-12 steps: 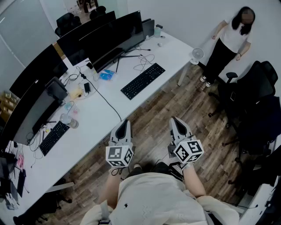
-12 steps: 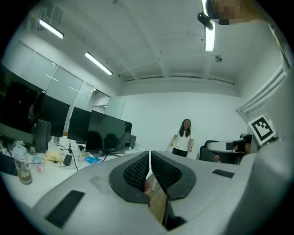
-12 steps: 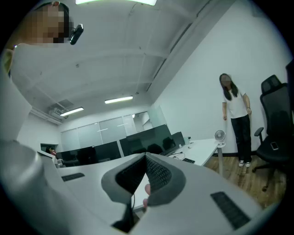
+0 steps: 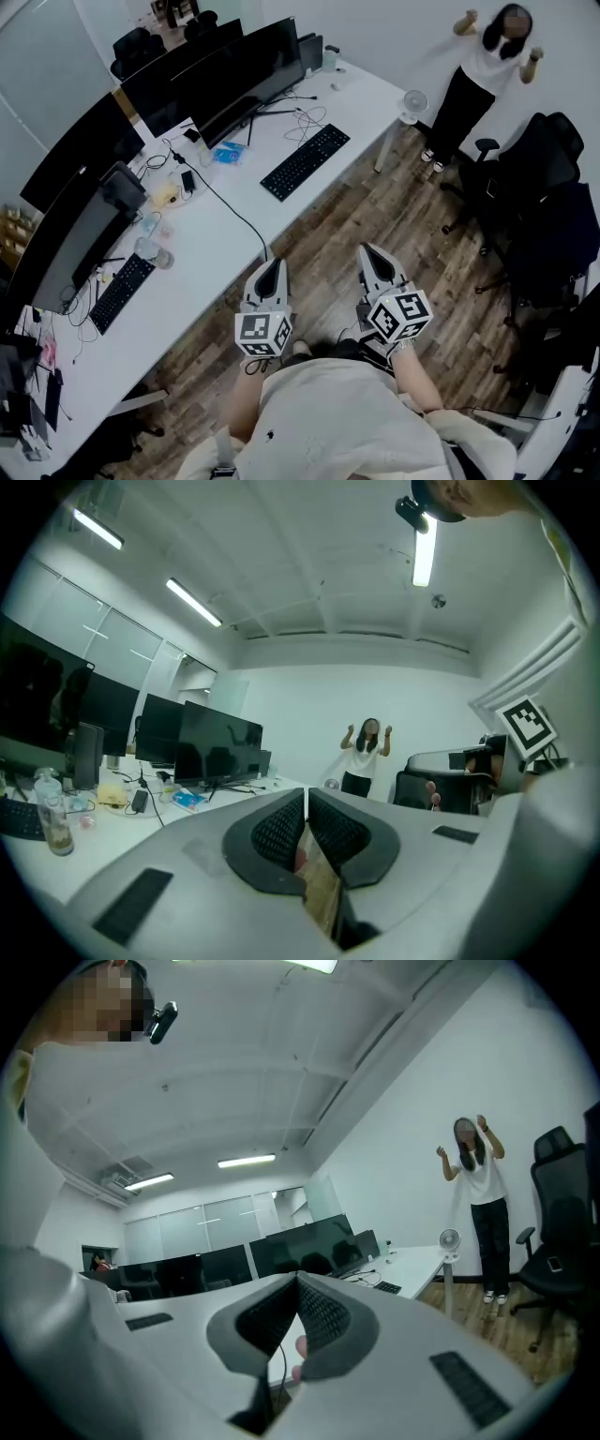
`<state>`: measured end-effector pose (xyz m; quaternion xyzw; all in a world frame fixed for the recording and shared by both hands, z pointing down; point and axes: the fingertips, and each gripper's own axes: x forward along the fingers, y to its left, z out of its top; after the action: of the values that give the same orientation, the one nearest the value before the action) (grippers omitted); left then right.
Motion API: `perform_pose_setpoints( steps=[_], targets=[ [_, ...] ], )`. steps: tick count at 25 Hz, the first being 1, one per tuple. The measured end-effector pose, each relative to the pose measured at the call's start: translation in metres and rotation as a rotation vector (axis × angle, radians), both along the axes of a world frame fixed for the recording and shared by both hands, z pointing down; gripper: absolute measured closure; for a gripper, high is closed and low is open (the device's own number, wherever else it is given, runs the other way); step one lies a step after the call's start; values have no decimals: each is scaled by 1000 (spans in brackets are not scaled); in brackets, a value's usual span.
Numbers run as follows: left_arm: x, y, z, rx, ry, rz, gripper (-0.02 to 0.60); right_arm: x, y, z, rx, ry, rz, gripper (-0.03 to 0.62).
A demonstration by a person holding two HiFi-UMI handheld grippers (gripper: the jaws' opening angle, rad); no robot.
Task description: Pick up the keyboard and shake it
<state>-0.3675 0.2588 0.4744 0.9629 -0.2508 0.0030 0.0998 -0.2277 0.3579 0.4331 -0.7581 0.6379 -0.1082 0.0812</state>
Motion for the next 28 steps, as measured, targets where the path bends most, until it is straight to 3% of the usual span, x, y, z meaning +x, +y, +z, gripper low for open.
perform_pose_setpoints(
  steps=[28],
  targets=[
    [-10, -38, 0, 24, -12, -2, 558, -10, -22, -4, -11, 61, 68, 594]
  ],
)
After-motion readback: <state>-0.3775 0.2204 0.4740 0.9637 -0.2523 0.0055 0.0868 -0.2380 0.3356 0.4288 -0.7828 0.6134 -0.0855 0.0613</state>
